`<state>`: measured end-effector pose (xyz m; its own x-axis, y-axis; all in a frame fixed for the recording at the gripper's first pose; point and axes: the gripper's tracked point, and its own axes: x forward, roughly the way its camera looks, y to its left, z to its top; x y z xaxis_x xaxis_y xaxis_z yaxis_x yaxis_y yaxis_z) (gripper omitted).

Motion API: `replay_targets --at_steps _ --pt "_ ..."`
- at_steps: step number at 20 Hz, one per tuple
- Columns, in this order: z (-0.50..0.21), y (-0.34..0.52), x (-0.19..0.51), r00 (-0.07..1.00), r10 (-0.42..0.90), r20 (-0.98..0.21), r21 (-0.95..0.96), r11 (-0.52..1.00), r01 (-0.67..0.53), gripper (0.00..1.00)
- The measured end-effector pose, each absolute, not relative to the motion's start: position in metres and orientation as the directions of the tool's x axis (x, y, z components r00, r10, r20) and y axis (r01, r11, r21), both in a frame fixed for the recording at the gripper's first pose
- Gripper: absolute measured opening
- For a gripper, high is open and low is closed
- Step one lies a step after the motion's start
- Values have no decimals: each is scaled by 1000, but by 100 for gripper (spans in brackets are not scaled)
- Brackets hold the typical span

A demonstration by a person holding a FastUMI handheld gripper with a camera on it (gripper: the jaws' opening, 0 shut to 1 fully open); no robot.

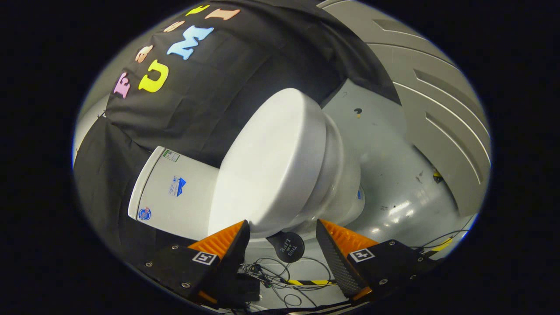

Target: Open the toilet lid.

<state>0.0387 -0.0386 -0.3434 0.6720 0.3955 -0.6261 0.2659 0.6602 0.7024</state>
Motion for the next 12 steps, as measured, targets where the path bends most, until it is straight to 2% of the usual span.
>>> replay_targets --at_steps 3,4,10,12 --pt "-343 -32 37 673 429 -602 749 595 291 92" --pt "-344 -30 35 672 436 -598 756 585 294 87" --pt "-352 -20 28 649 466 -602 767 564 306 73" --pt "-360 -26 24 637 457 -620 761 546 349 59"
